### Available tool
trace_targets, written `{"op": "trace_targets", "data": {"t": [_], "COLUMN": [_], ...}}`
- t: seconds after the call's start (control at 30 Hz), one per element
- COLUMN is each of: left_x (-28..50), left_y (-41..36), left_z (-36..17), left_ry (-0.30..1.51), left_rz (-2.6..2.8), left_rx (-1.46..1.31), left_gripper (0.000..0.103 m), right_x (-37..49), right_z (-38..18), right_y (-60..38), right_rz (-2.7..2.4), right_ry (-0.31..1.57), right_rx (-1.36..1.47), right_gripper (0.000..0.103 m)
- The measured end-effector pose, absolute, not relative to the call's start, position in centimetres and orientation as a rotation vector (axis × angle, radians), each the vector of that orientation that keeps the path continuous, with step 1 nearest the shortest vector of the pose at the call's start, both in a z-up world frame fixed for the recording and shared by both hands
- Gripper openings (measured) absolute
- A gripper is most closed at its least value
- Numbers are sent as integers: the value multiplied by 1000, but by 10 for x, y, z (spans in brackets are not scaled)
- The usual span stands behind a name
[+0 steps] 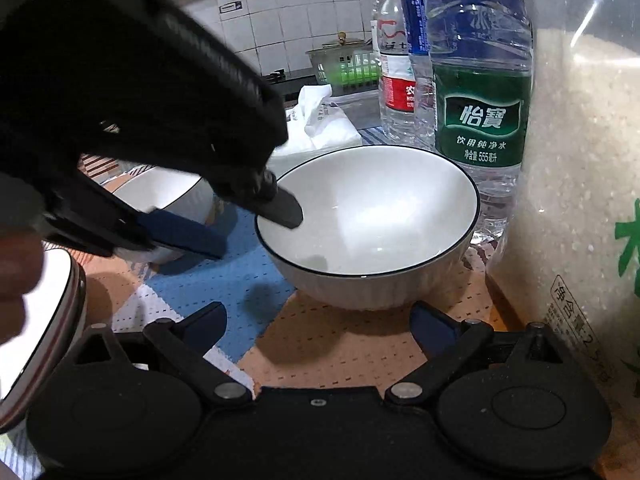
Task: Organize plates and bowls
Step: 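Move both grippers to a second white bowl rim and close them, then lift the second white bowl and carry it over the first bowl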
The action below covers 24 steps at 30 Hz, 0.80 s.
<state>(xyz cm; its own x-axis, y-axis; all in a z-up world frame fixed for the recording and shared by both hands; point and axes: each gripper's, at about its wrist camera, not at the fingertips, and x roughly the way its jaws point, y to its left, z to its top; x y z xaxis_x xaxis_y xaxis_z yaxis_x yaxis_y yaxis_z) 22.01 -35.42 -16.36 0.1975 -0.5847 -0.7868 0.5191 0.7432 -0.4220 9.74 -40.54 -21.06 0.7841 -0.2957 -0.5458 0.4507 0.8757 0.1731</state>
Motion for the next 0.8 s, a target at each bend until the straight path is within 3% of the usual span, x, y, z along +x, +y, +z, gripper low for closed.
{"op": "trace_targets", "data": {"t": [0.13, 0.43, 0.8], "left_x": [223, 223, 219], "left_y": [-352, -349, -328], "left_z": [-171, -163, -157], "left_ry": [1163, 1195, 1226], "left_rz": [-790, -721, -699], "left_rx": [-175, -81, -91], "left_gripper": [12, 7, 7], "right_x": [102, 101, 108], "right_z": [-212, -213, -213], "right_y": [-406, -407, -401], "right_rz": [-422, -401, -391], "right_ry": [526, 515, 551], "right_rx": [294, 278, 180], "right_gripper": [100, 98, 99]}}
